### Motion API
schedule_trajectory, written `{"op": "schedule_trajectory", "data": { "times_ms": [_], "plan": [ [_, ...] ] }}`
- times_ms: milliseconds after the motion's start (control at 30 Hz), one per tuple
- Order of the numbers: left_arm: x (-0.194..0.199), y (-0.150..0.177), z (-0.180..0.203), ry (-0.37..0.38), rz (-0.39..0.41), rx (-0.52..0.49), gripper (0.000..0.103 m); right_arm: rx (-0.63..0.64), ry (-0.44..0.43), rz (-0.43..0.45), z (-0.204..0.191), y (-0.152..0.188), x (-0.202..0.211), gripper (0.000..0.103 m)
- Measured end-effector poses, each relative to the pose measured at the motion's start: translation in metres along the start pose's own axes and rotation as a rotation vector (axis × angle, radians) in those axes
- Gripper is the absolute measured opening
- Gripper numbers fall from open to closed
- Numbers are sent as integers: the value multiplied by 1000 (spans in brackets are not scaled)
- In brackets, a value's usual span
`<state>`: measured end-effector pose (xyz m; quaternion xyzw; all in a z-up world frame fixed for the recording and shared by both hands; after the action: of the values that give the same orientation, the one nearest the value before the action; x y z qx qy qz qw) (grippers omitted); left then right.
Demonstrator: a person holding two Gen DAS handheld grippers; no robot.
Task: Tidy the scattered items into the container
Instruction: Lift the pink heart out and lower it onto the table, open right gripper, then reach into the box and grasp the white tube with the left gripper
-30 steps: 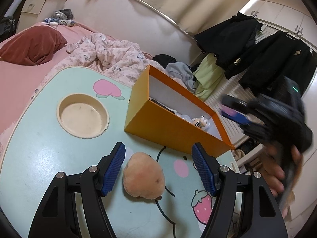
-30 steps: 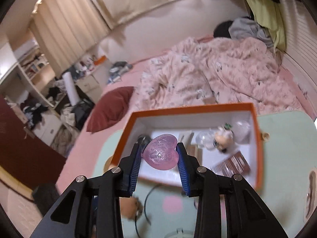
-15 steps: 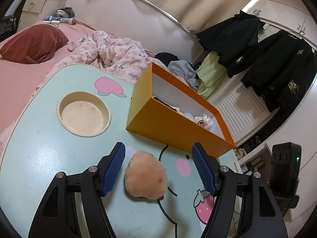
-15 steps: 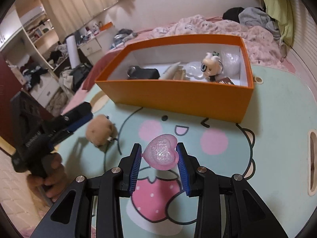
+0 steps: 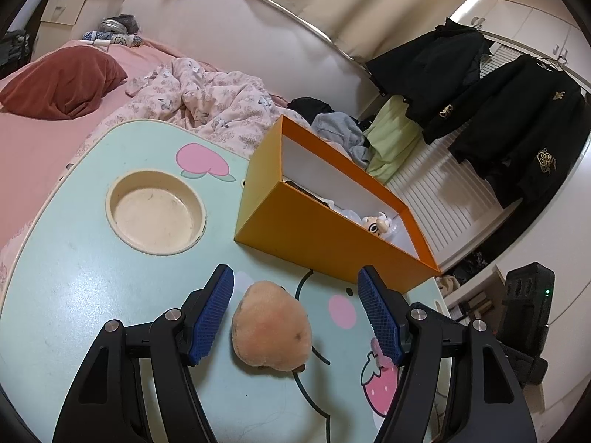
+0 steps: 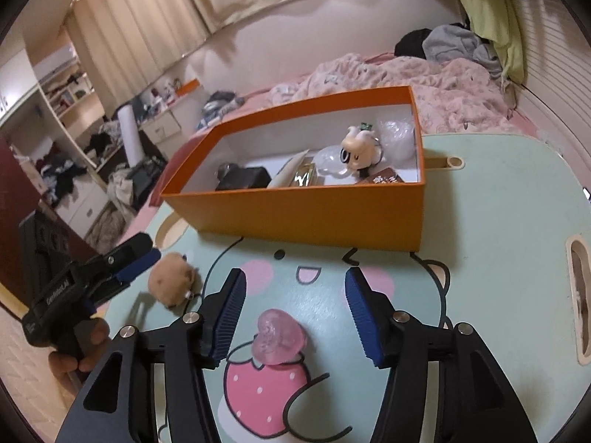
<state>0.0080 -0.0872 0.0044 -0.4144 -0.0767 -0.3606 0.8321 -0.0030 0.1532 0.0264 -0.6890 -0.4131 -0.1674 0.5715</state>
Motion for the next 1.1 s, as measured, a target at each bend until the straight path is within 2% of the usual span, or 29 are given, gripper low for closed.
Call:
{"op": "schedule_trajectory", "data": {
  "times_ms": [267, 367, 433, 500, 600, 667, 733, 800, 867, 967, 1033, 1067, 1100],
  "plan": [
    [0, -1, 0, -8, 14, -4, 70, -61, -48, 68, 14, 3, -1, 57],
    [5, -7, 4, -24, 60, -7, 70, -97, -48, 92, 23, 6, 2, 58],
    [10, -15, 12, -6, 108, -17, 70, -110, -70, 96, 26, 5, 4, 65],
    [9, -27, 26, 11, 99, -40, 70, -125, -69, 85, 27, 5, 2, 65],
    [-4, -49, 54, -42, 17, -93, 70, -144, -83, 53, 29, 6, -3, 65],
    [-16, -61, 75, -38, -20, -128, 70, -154, -87, 55, 29, 6, -3, 65],
    [-42, -74, 97, -40, -116, -179, 70, -158, -88, 58, 30, 6, -2, 65],
    [-74, -82, 110, -99, -221, -210, 70, -162, -93, 44, 30, 7, -4, 66],
    [-110, -84, 113, -148, -343, -215, 70, -169, -91, 39, 30, 7, -4, 67],
    [-163, -78, 102, -217, -494, -151, 70, -180, -100, 46, 33, 8, -2, 69],
    [-186, -77, 93, -264, -542, -143, 68, -186, -107, 44, 34, 8, -2, 69],
    [-195, -77, 89, -294, -549, -146, 60, -188, -112, 42, 34, 9, -2, 70],
    [-202, -78, 87, -326, -548, -149, 58, -189, -114, 41, 35, 9, -2, 70]
  ]
}}
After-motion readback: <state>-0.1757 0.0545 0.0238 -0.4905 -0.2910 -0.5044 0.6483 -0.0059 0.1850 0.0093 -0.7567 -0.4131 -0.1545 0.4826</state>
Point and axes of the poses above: each gripper's, at about its wrist camera, not at the fingertips, and x roughly against the way its jaws point, z to its right, y to its underside, the point moved 2 cm from there along -x, roughly the way its jaws point, and after that the axes turned 6 degrees about y, right-handed, at the moved point
